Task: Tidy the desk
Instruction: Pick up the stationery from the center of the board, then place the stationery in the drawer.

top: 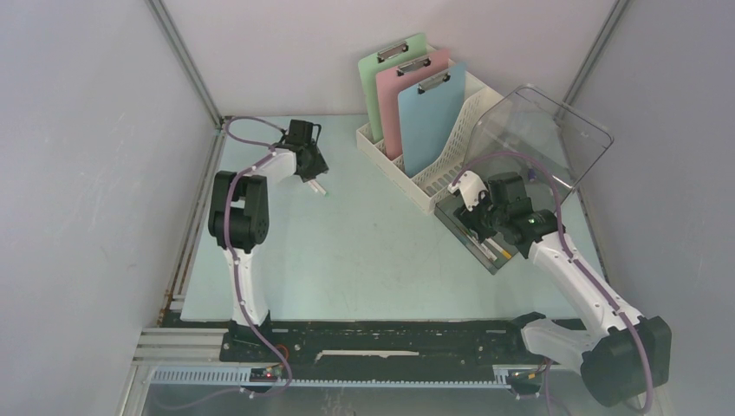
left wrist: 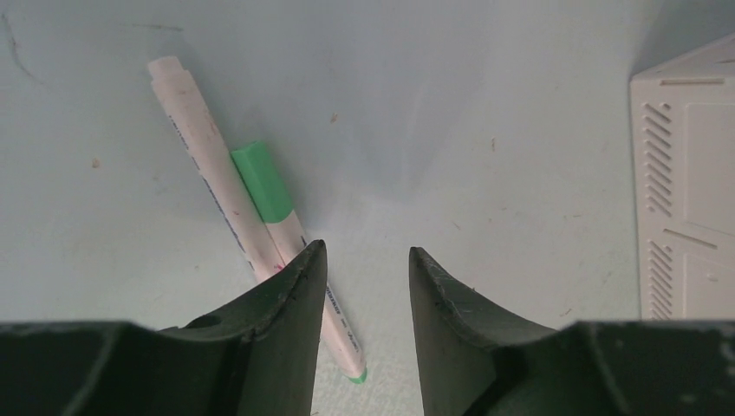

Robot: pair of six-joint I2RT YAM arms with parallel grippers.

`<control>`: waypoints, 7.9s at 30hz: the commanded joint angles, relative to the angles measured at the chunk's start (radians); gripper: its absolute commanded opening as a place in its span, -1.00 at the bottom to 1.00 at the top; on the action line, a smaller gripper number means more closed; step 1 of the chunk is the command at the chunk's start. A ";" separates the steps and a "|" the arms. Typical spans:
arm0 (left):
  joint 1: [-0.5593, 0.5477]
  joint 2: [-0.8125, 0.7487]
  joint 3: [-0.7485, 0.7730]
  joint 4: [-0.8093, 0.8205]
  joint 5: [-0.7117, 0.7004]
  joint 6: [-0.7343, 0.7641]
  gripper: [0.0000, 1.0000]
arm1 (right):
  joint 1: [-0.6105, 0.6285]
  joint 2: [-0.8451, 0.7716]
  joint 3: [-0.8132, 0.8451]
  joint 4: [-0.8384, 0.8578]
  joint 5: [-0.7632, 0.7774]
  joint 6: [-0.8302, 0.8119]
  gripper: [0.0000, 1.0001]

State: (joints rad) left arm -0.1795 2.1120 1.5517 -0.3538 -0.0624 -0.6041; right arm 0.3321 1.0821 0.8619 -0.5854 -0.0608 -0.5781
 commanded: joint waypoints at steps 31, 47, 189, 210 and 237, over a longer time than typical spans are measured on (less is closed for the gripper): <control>0.010 -0.121 -0.092 0.068 -0.017 0.072 0.04 | 0.004 -0.030 0.001 0.001 -0.009 -0.011 0.28; 0.015 -0.082 -0.073 0.010 -0.072 0.072 0.09 | 0.004 -0.030 0.001 -0.002 -0.010 -0.013 0.28; -0.888 -1.012 -1.109 1.185 -0.234 0.143 -1.00 | -0.010 -0.052 -0.012 0.593 -1.156 0.896 0.99; -0.998 -0.930 -1.045 1.248 -0.259 0.140 -1.00 | 0.081 -0.041 -0.082 0.654 -0.979 0.851 0.73; -1.029 -0.892 -1.034 1.285 -0.258 0.140 -0.41 | 0.072 -0.025 -0.080 0.687 -1.056 0.884 -1.00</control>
State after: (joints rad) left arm -1.2049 1.2221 0.4866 0.9039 -0.2947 -0.4889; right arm 0.3958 1.0634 0.7765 0.0715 -1.0424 0.3092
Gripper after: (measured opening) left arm 0.211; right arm 0.040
